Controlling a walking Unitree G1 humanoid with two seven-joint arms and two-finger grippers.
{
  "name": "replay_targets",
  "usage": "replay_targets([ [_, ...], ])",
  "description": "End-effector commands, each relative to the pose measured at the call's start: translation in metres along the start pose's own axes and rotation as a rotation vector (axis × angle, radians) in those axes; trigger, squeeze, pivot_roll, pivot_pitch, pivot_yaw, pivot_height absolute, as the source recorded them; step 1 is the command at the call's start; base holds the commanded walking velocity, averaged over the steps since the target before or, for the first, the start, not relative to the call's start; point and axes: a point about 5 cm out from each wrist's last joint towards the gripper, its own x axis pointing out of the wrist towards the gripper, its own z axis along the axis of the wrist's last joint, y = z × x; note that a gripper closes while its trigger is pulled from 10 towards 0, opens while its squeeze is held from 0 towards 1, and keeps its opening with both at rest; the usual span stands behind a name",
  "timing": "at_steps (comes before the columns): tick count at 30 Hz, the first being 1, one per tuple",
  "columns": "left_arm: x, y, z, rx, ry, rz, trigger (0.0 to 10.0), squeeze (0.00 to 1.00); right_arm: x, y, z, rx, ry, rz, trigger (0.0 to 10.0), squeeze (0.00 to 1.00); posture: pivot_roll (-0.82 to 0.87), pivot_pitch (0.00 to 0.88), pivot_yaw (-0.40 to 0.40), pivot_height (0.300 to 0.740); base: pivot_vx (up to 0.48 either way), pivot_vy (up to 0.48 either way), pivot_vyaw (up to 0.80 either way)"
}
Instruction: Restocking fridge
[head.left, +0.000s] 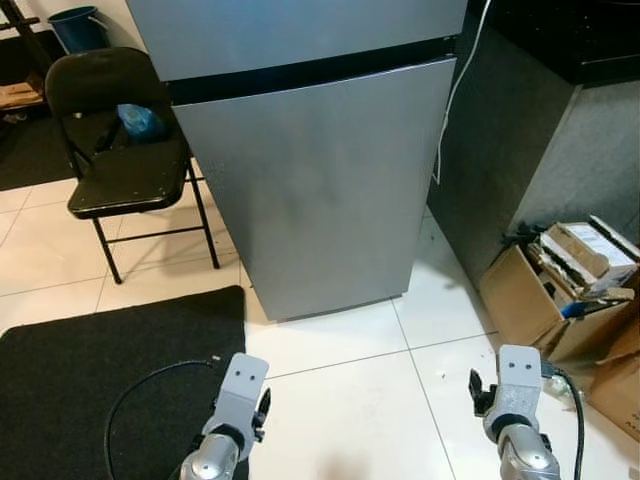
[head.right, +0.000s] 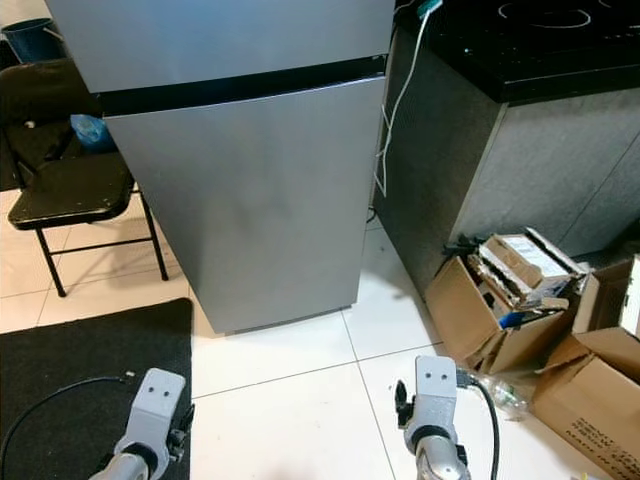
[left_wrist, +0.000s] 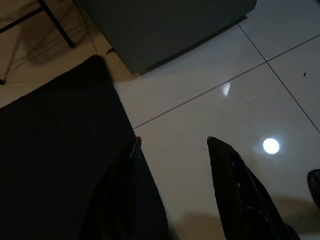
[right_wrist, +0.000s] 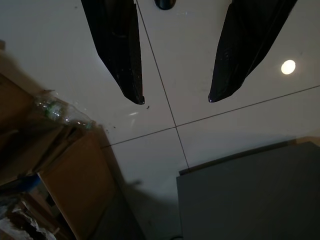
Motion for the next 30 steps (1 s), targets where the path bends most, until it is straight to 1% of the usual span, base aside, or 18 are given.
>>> replay_targets([
  [1, -0.002, -0.001, -0.009, -0.016, 0.029, 0.011, 10.0, 0.00, -0.003, -0.001, -0.008, -0.005, 0.025, 0.000, 10.0, 0.00, -0.10, 0.139, 0.063, 0.740, 0.000, 0.000, 0.00],
  [15, -0.002, -0.003, -0.009, -0.015, 0.031, 0.016, 10.0, 0.00, -0.003, -0.001, -0.011, -0.002, 0.035, -0.005, 10.0, 0.00, -0.10, 0.143, 0.061, 0.740, 0.000, 0.000, 0.00],
  [19, -0.001, -0.001, -0.014, -0.023, 0.050, 0.028, 10.0, 0.00, -0.007, -0.006, -0.021, -0.024, 0.081, -0.007, 10.0, 0.00, -0.10, 0.143, 0.059, 0.740, 0.000, 0.000, 0.00],
  [23, -0.001, -0.001, -0.014, -0.029, 0.051, 0.027, 10.0, 0.00, -0.012, -0.006, -0.029, -0.051, 0.095, 0.014, 10.0, 0.00, -0.10, 0.144, 0.059, 0.740, 0.000, 0.000, 0.00],
  [30, 0.001, 0.000, -0.012, -0.046, 0.049, 0.032, 10.0, 0.00, -0.013, -0.006, -0.030, -0.049, 0.098, 0.012, 10.0, 0.00, -0.10, 0.144, 0.058, 0.740, 0.000, 0.000, 0.00],
])
